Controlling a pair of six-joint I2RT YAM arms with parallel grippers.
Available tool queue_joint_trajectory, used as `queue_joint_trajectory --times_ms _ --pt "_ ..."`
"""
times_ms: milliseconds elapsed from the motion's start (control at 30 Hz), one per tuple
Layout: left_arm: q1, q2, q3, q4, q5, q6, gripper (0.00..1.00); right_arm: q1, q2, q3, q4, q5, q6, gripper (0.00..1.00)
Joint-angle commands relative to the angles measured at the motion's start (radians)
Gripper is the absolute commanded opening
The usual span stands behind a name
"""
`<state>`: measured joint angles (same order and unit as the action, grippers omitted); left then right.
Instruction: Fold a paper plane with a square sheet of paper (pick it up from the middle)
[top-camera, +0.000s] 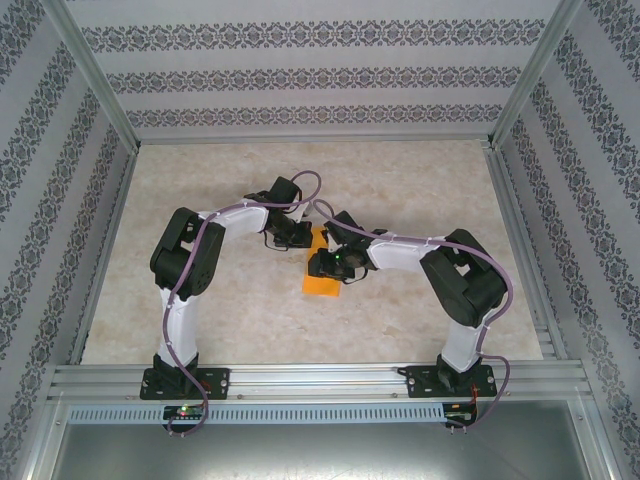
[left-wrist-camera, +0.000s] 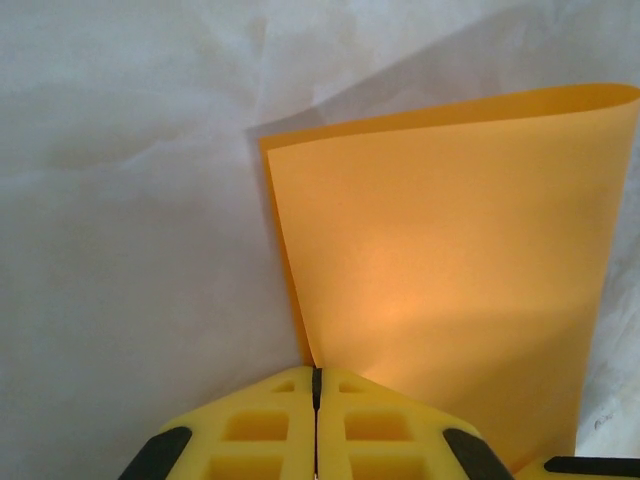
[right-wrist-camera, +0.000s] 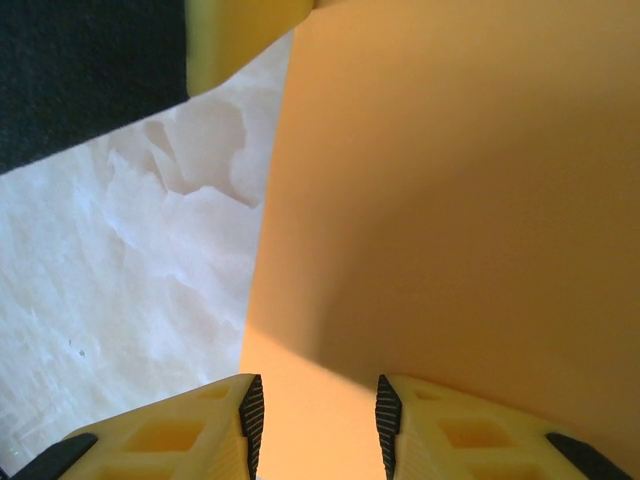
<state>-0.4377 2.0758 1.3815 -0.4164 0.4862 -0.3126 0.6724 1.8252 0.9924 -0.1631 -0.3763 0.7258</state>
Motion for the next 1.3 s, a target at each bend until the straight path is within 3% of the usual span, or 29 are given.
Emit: queue_joint_trajectory --times_ms 0,267,733,967,1267 --pt "0.009 0.072 -0.018 -0.046 -0.128 0.027 0.09 0.015 0.047 -0.011 -0.034 0.017 -0.036 0.38" --pt "0.01 0.054 -0.016 -0.038 -0.102 0.018 0.12 0.027 0.076 -0.005 -0.087 0.054 -0.075 0.38" --pt "0.02 -0.085 0.007 -0.048 -0.056 -0.014 0.29 0.016 0.063 -0.029 -0.086 0.058 -0.085 0.38" --pt "0.021 -0.155 -0.073 -0.022 -0.001 -0.054 0.38 0.011 0.036 -0.033 -0.06 0.042 -0.081 0.38" --pt "0.012 -0.152 -0.154 0.066 0.084 -0.113 0.42 0.008 0.015 -0.041 -0.019 0.027 -0.074 0.37"
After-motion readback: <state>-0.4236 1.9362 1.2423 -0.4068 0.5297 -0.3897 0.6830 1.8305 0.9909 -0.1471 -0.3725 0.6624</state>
